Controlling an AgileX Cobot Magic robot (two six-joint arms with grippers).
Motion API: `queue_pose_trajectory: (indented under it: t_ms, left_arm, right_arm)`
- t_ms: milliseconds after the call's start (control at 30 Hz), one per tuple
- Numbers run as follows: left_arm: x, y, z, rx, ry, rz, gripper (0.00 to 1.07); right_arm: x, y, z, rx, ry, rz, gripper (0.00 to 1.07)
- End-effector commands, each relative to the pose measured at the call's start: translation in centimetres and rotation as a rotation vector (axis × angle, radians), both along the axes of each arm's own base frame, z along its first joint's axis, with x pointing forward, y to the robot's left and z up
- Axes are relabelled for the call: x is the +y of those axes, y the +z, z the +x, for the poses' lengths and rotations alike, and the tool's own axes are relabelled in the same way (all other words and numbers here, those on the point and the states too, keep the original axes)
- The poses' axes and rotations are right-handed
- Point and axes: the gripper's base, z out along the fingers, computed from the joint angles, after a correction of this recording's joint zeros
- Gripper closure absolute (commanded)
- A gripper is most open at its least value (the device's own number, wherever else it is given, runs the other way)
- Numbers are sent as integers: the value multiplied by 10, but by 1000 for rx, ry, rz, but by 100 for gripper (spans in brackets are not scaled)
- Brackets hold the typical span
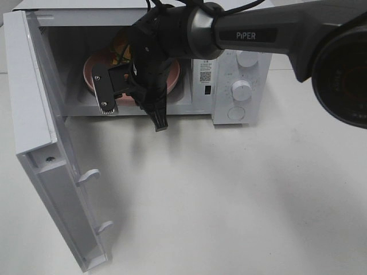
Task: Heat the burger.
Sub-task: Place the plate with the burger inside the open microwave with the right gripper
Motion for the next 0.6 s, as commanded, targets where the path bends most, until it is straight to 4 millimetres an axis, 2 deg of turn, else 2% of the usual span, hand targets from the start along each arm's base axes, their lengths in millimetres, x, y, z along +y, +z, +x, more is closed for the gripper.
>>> queue_pose_trajectory:
  t_ms: [33,367,600]
  left_arm:
    - [0,-1,-3,-13,1,4,7]
    - [0,-1,-3,-13,1,4,7]
    - [0,-1,-3,-13,1,4,7]
  right_arm:
    - [0,13,16,-72,-13,39,107]
    - [-1,13,31,-94,-37,50,107]
    - [-1,13,34,-115,-16,58,107]
